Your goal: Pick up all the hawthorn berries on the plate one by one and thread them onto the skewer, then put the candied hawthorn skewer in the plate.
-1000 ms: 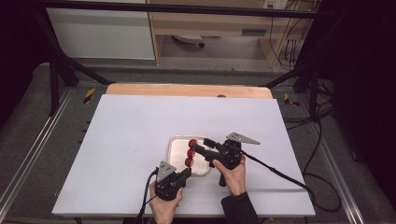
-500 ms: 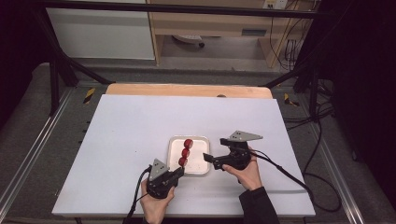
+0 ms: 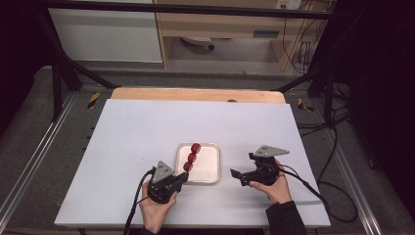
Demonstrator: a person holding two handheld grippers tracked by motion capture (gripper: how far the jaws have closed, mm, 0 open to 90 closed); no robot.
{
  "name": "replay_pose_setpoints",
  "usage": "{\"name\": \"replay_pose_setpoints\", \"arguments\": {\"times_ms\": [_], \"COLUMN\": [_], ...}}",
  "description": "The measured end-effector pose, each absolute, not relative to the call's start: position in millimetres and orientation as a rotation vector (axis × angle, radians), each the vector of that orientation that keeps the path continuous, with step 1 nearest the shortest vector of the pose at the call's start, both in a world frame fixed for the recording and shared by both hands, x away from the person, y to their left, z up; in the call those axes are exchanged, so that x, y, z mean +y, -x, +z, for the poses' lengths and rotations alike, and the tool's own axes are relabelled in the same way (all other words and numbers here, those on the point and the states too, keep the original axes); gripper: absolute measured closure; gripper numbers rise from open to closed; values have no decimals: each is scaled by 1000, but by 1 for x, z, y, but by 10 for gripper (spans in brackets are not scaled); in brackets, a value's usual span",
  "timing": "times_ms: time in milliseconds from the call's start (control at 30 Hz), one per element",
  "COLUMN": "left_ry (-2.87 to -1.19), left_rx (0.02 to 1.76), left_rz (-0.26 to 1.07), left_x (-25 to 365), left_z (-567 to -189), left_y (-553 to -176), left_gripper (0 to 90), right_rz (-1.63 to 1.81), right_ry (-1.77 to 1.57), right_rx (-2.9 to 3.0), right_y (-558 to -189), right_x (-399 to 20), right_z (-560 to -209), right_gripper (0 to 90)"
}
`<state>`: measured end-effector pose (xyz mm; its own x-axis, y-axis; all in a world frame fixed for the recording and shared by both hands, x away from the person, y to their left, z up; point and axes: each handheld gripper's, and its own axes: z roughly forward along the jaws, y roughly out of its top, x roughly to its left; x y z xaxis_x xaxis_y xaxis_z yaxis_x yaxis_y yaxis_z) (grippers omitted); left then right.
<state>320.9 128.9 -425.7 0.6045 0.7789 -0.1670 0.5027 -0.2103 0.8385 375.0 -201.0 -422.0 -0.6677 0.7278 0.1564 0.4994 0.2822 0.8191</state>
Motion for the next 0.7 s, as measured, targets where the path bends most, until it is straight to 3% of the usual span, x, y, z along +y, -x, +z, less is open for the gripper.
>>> {"name": "replay_pose_setpoints", "arguments": {"times_ms": [700], "left_ry": [-1999], "left_rx": [1004], "left_rz": [401], "left_x": [127], "left_z": [-394], "left_y": [-353], "left_gripper": [882], "right_rz": [1253], "right_ry": [-1129], "right_rx": [2327], "right_y": [-359], "right_x": [-244], "right_z": [-444], "right_gripper": [12]}}
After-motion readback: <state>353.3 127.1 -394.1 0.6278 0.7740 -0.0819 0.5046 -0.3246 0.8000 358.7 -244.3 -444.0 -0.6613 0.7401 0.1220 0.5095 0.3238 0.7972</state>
